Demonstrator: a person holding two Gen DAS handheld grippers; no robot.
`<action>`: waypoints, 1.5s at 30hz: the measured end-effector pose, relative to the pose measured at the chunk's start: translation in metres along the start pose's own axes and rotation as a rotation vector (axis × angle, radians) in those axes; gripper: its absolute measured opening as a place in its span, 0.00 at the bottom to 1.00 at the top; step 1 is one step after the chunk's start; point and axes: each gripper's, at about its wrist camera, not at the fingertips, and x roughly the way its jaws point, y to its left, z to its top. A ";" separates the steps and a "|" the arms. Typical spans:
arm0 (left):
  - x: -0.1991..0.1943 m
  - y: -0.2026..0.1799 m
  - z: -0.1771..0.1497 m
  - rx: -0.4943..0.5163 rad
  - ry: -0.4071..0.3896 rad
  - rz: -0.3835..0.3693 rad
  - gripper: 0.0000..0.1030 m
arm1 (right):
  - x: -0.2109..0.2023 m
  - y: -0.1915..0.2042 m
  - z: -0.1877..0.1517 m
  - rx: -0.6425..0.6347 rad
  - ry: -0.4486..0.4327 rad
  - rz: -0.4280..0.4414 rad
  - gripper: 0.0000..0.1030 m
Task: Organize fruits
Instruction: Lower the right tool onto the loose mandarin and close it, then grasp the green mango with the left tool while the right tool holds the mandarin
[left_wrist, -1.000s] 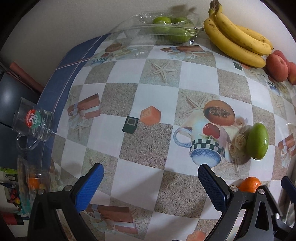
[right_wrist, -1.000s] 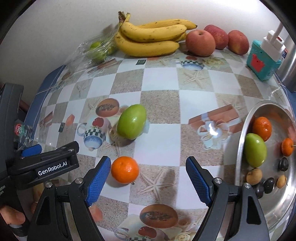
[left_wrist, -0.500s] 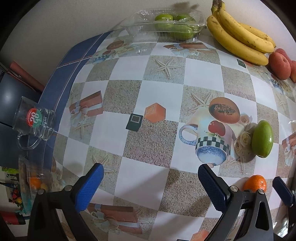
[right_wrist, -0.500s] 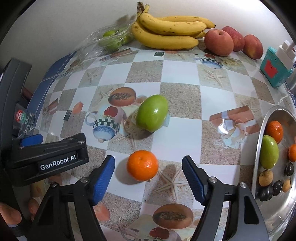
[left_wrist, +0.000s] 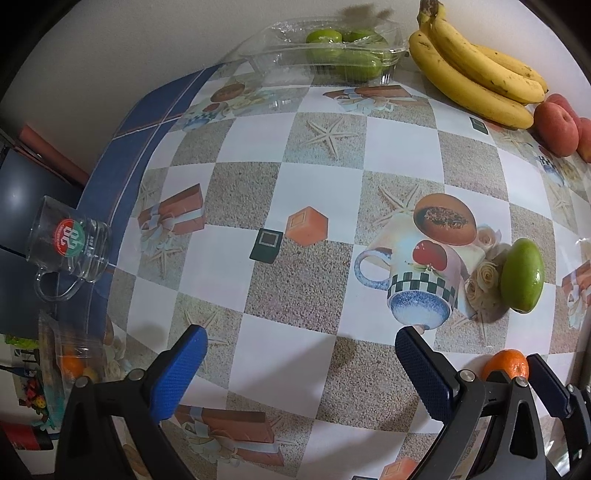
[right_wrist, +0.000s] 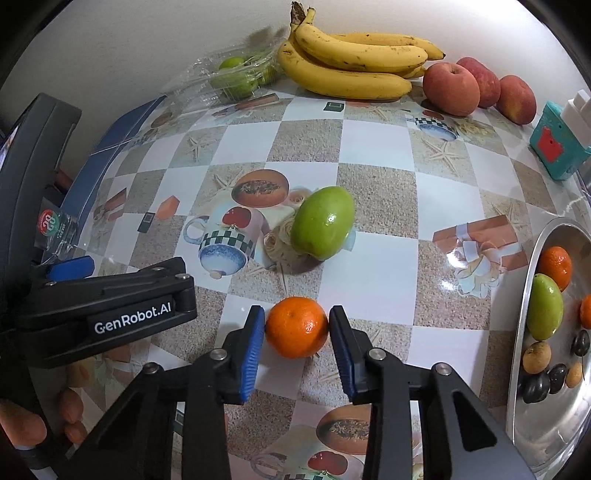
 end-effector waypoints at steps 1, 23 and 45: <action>-0.001 0.000 0.000 0.001 -0.002 0.002 1.00 | 0.000 -0.001 0.000 0.003 0.000 0.003 0.36; -0.032 -0.030 0.014 -0.007 -0.112 -0.120 0.99 | -0.038 -0.064 0.009 0.176 -0.080 -0.031 0.36; -0.033 -0.098 0.021 0.089 -0.142 -0.362 0.72 | -0.069 -0.135 0.007 0.363 -0.150 0.001 0.36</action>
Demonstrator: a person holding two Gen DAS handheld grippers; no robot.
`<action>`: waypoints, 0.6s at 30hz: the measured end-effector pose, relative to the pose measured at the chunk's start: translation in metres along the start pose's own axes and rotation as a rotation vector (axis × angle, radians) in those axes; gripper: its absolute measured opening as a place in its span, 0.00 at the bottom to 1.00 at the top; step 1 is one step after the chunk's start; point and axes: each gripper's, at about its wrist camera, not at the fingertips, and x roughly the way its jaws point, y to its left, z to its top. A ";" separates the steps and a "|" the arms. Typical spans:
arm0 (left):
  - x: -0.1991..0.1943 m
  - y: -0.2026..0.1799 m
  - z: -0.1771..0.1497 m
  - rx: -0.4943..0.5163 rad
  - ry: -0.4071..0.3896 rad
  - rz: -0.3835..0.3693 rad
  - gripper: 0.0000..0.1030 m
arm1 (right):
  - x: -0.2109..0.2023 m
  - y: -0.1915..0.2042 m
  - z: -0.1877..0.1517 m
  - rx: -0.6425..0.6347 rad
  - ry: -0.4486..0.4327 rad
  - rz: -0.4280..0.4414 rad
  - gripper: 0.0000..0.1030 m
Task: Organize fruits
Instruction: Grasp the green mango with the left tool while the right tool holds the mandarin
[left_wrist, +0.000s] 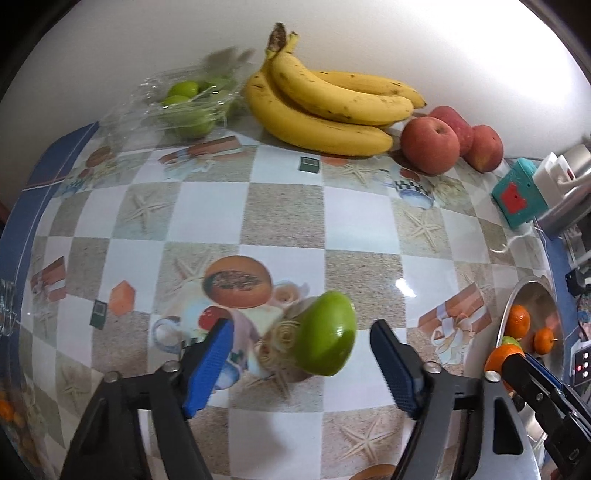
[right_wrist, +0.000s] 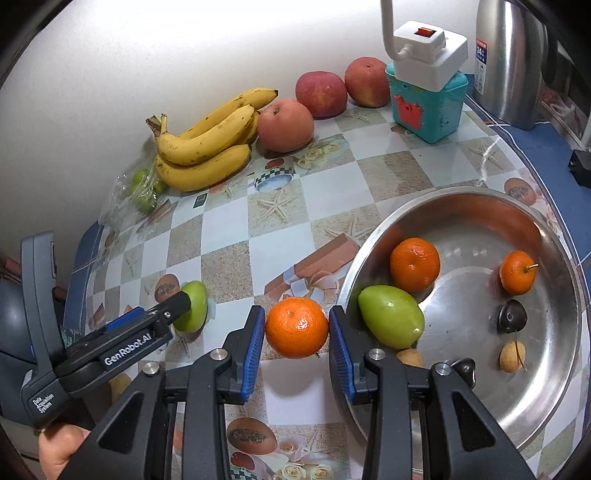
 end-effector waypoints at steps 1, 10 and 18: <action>0.002 -0.002 0.000 0.003 0.001 -0.003 0.70 | 0.000 -0.001 0.000 0.002 0.001 0.003 0.36; 0.013 -0.016 -0.002 0.031 0.017 0.000 0.52 | -0.003 -0.008 0.001 0.018 0.005 0.014 0.36; 0.016 -0.020 -0.003 0.040 0.024 0.030 0.40 | -0.004 -0.011 0.002 0.029 0.005 0.032 0.36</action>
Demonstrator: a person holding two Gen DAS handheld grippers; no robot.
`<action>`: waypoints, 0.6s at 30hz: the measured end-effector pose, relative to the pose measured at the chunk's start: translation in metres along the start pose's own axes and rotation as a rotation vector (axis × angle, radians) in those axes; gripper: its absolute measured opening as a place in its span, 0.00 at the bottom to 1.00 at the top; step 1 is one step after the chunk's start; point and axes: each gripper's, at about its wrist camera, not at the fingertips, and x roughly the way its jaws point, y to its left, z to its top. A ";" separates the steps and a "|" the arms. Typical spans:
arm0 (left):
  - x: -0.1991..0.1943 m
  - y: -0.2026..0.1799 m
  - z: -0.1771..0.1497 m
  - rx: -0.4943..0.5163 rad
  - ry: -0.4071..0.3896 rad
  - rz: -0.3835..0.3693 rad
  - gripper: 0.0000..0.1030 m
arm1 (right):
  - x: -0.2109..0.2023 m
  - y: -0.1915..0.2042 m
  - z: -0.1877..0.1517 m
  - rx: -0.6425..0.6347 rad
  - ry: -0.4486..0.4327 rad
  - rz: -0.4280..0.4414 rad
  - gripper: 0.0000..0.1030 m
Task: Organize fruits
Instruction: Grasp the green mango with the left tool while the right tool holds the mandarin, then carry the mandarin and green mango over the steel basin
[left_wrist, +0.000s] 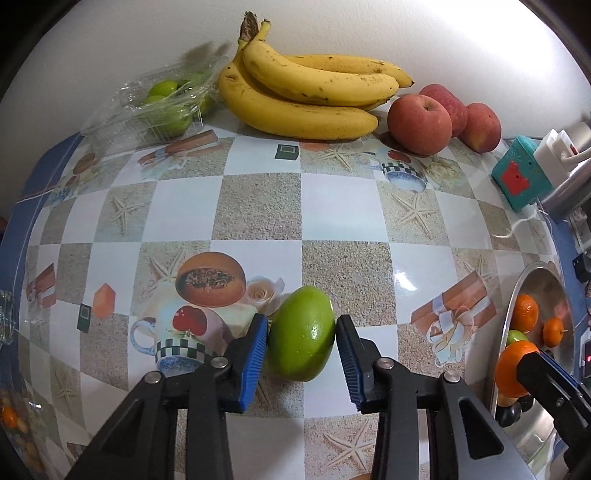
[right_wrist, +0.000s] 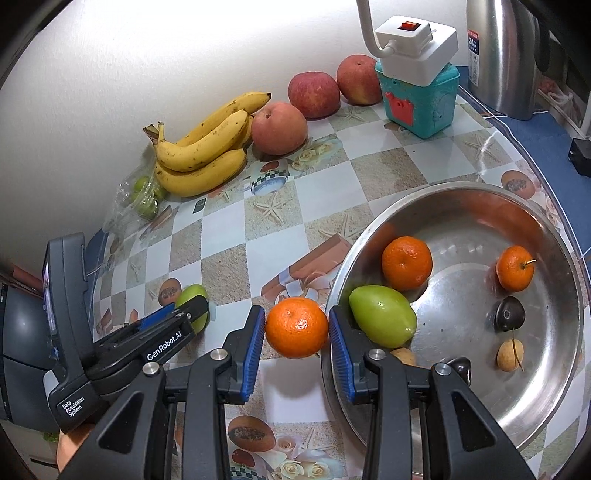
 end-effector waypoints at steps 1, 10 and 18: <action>0.000 0.000 0.000 -0.004 0.001 0.001 0.40 | 0.000 -0.001 0.000 0.002 0.000 0.003 0.36; -0.016 0.000 0.004 -0.023 -0.025 0.013 0.39 | -0.005 -0.006 0.002 0.022 -0.007 0.015 0.36; -0.049 -0.013 0.009 0.005 -0.096 0.000 0.39 | -0.008 -0.013 0.004 0.037 -0.014 0.002 0.36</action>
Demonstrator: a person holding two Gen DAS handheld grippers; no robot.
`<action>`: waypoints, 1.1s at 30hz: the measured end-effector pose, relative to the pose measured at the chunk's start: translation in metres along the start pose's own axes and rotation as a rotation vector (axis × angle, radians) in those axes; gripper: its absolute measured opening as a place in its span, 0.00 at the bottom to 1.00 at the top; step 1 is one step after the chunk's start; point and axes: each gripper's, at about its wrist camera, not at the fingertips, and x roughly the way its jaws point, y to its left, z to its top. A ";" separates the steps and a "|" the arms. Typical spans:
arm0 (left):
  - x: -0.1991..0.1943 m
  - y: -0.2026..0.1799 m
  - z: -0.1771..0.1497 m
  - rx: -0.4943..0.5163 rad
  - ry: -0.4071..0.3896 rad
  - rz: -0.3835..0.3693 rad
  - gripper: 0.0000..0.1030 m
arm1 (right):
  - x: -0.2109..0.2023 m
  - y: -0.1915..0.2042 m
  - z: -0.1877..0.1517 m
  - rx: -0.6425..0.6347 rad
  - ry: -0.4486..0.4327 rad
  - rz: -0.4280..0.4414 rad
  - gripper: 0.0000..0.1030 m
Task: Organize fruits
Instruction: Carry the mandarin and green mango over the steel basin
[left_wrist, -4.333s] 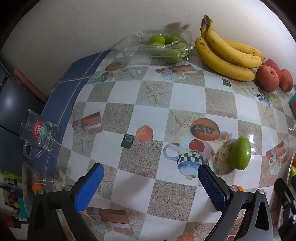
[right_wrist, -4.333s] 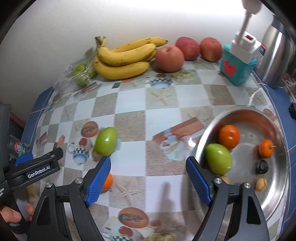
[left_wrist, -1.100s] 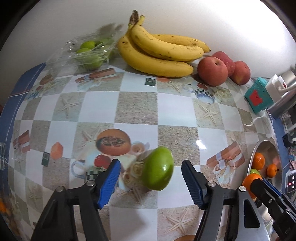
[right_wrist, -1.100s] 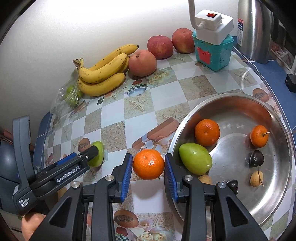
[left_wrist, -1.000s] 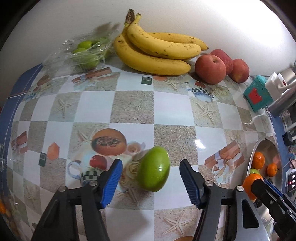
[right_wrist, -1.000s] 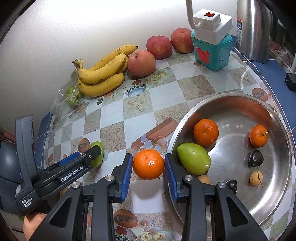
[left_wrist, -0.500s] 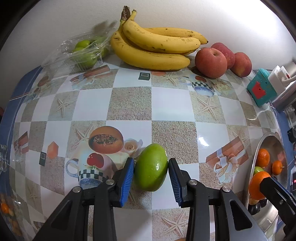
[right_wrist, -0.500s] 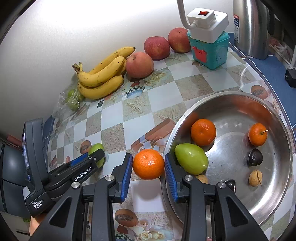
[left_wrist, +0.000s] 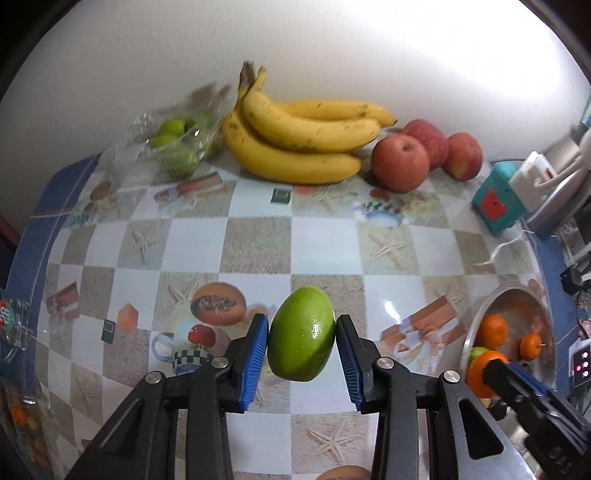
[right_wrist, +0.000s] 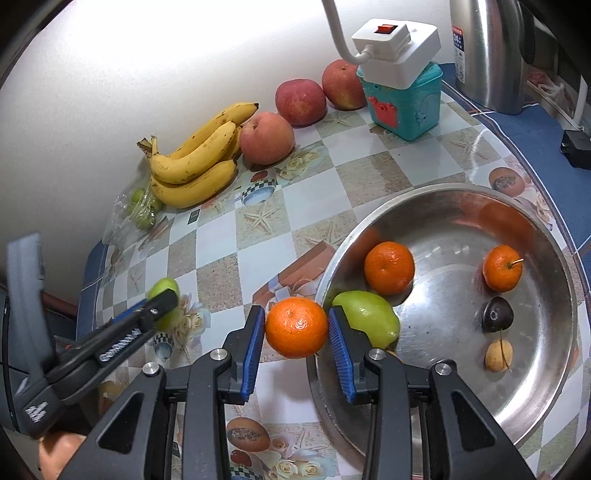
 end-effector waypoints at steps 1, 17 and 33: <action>-0.004 -0.002 0.001 0.004 -0.008 -0.005 0.39 | 0.000 -0.001 0.000 0.002 -0.001 -0.002 0.36; -0.047 -0.036 0.008 0.071 -0.095 -0.074 0.39 | -0.016 -0.035 0.007 0.082 -0.039 -0.042 0.36; -0.056 -0.081 0.000 0.178 -0.076 -0.150 0.39 | -0.040 -0.083 0.012 0.180 -0.098 -0.133 0.36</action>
